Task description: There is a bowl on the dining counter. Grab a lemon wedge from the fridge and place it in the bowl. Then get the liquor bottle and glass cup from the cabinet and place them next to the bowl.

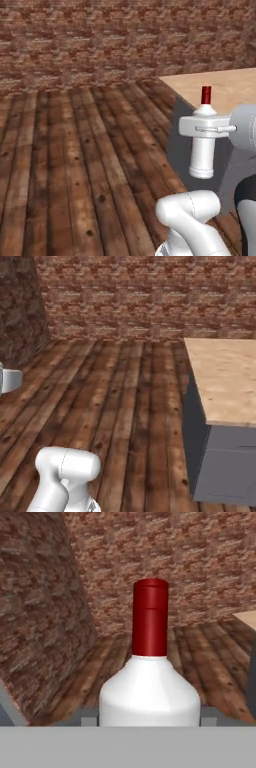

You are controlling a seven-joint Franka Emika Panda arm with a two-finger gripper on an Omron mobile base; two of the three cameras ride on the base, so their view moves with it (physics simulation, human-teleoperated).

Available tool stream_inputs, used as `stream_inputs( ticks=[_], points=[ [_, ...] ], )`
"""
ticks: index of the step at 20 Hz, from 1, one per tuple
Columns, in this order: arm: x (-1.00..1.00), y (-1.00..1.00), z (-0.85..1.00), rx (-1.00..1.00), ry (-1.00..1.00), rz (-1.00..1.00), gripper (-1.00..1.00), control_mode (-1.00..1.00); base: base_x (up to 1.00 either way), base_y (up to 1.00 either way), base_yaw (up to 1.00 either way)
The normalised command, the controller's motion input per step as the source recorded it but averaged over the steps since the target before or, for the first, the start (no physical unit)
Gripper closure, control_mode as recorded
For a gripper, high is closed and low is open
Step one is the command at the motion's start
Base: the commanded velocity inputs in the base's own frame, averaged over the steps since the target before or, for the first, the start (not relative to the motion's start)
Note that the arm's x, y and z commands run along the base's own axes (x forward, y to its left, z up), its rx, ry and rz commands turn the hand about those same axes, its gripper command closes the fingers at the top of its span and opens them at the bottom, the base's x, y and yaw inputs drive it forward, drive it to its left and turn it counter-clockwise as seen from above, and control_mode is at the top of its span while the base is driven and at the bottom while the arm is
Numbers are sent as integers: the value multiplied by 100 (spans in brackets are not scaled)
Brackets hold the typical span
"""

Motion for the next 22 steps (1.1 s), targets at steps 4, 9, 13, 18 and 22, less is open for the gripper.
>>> stream_inputs(
  ticks=[4, 9, 13, 18, 22],
  points=[
    [0, 0, 0, 0, 0, 0, 100, 100, 100, 88, 0],
    [0, 0, 0, 0, 0, 0, 100, 100, 100, 76, -4],
    [0, 0, 0, 0, 0, 0, 100, 100, 100, 68, -12],
    [0, 0, 0, 0, 0, 0, 100, 100, 100, 53, -26],
    [0, 0, 0, 0, 0, 0, 100, 100, 100, 49, -35]
  ],
)
